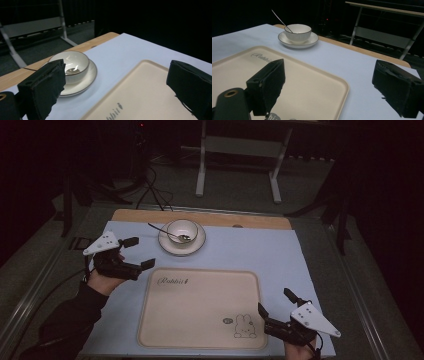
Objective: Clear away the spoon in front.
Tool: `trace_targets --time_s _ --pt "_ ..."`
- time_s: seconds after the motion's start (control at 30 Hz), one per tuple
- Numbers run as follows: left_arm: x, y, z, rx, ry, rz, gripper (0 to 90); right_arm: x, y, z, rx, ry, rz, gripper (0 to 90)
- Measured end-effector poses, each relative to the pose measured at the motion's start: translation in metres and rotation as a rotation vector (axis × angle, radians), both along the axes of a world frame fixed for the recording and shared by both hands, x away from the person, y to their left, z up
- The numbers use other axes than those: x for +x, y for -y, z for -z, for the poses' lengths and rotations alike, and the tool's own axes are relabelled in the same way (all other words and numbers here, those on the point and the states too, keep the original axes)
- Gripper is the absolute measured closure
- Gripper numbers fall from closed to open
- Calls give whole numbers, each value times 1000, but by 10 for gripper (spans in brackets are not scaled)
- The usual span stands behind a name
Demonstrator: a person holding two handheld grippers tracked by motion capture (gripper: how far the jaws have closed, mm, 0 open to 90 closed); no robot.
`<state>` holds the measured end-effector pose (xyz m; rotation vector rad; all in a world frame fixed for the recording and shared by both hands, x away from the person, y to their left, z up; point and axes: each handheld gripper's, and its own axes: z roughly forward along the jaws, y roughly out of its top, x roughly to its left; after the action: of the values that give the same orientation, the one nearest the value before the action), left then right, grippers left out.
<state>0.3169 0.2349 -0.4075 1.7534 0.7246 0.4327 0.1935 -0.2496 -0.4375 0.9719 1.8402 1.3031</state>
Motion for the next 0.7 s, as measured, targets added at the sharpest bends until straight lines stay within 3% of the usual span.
trace_targets --time_s 0.17,0.43,0.7 --pt "12 -1 7 -3 -27 -21 44 0 0 0 0 -2 1 114" --pt "40 -2 32 15 -106 -77 66 0 -1 1 -2 -7 -3 114" --pt "66 -4 48 -14 -174 -132 135 1 -2 1 -7 -15 -10 114"
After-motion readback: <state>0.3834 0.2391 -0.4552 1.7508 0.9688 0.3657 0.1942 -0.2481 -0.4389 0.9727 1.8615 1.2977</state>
